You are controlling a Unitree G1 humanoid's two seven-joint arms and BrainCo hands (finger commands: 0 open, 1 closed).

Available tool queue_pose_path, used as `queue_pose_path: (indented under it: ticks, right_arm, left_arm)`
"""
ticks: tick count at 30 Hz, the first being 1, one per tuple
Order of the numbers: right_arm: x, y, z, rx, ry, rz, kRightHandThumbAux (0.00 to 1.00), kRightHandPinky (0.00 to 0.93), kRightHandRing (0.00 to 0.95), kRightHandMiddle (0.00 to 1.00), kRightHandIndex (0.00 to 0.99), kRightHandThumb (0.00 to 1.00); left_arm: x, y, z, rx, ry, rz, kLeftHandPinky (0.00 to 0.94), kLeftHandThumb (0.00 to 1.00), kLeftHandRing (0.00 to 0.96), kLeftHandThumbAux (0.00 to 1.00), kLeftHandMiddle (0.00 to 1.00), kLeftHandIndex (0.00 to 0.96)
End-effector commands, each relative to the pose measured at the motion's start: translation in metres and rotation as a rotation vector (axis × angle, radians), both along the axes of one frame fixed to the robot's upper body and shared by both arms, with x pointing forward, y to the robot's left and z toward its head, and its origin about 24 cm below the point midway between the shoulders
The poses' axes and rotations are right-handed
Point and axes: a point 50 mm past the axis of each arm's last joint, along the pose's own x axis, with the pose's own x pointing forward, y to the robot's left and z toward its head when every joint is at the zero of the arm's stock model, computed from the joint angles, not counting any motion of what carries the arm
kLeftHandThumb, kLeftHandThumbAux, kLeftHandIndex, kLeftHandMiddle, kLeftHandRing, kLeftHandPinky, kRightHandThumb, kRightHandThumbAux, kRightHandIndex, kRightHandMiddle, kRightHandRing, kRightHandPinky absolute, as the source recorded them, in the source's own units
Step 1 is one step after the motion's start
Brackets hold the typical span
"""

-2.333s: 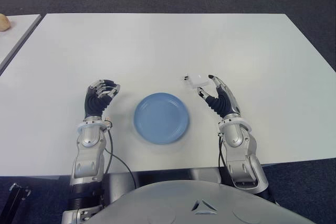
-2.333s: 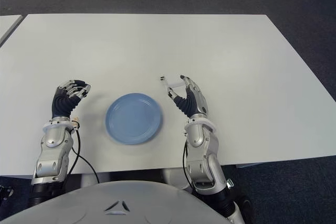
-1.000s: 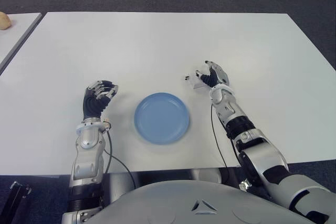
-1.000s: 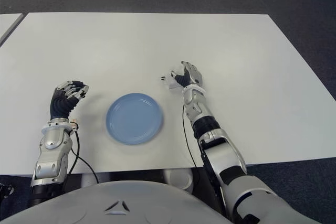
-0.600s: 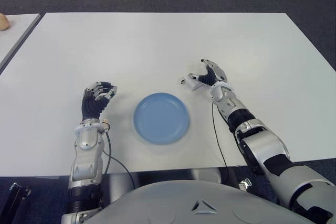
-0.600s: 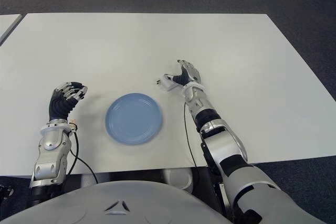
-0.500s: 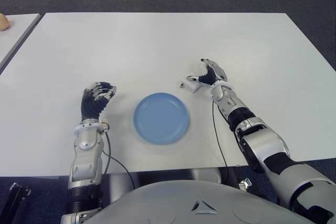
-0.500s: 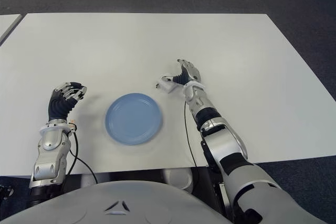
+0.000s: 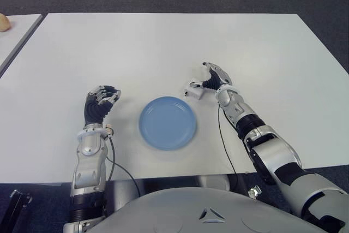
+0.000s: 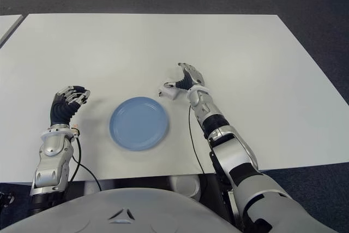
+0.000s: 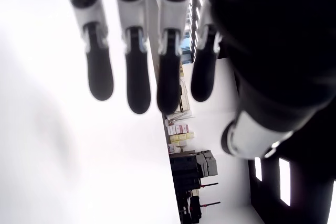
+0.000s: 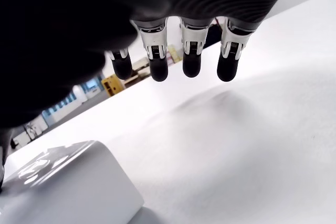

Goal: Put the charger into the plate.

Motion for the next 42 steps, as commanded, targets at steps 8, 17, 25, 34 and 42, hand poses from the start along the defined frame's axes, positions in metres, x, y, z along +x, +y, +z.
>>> queue_pose_path:
  ticks: [8, 17, 25, 34, 42]
  right_arm:
    - [-0.045, -0.004, 0.0, -0.062, 0.113, 0.028, 0.623, 0.0, 0.0, 0.0, 0.0, 0.35]
    - [-0.064, -0.006, 0.015, -0.067, 0.127, 0.009, 0.619, 0.0, 0.0, 0.0, 0.0, 0.355]
    - [-0.079, -0.016, 0.022, -0.069, 0.133, -0.041, 0.612, 0.0, 0.0, 0.0, 0.0, 0.309]
    - [-0.094, -0.028, 0.028, -0.077, 0.165, -0.144, 0.614, 0.0, 0.0, 0.0, 0.0, 0.29]
    - [-0.106, -0.042, 0.028, -0.126, 0.213, -0.237, 0.593, 0.0, 0.0, 0.0, 0.0, 0.28]
  left_arm:
    - [0.001, -0.003, 0.0, 0.005, 0.0, -0.016, 0.451, 0.705, 0.452, 0.721, 0.44, 0.424]
    - [0.001, -0.003, 0.001, 0.0, 0.003, -0.011, 0.44, 0.706, 0.444, 0.72, 0.433, 0.424]
    - [0.002, -0.003, 0.002, 0.002, -0.003, -0.012, 0.442, 0.706, 0.44, 0.72, 0.435, 0.425]
    - [0.002, -0.002, 0.003, -0.001, -0.004, -0.013, 0.448, 0.706, 0.448, 0.721, 0.439, 0.425]
    - [0.002, -0.001, 0.004, 0.005, 0.001, -0.017, 0.436, 0.706, 0.442, 0.722, 0.434, 0.424]
